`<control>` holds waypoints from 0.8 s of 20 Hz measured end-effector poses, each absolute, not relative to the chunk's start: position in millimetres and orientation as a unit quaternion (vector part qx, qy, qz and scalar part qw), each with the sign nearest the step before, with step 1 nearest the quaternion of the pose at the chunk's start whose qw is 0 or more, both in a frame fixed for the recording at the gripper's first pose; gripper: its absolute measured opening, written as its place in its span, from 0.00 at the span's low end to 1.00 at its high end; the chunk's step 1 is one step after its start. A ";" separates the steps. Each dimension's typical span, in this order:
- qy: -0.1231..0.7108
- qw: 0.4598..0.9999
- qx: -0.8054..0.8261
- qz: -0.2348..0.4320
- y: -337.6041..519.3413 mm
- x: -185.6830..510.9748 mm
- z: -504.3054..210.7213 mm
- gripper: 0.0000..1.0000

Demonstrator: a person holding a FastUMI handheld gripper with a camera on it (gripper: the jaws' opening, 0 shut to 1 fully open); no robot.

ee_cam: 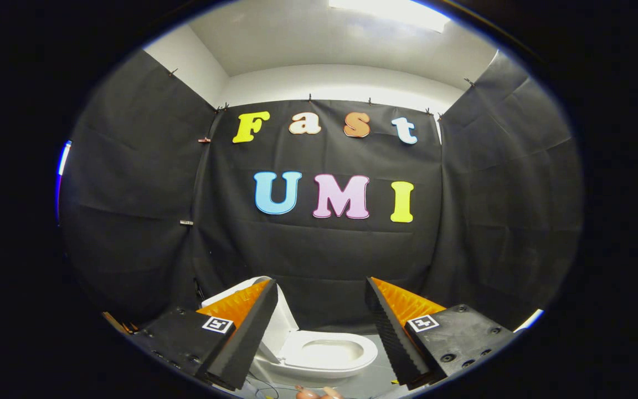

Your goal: Open the toilet lid.

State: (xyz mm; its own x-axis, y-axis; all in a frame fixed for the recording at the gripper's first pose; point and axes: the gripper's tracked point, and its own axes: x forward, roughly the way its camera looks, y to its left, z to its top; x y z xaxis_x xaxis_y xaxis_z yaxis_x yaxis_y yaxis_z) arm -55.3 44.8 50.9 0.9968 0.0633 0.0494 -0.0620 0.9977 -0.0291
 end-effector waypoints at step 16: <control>-0.013 0.999 -0.010 0.031 43.8 -50.0 46.3 0.98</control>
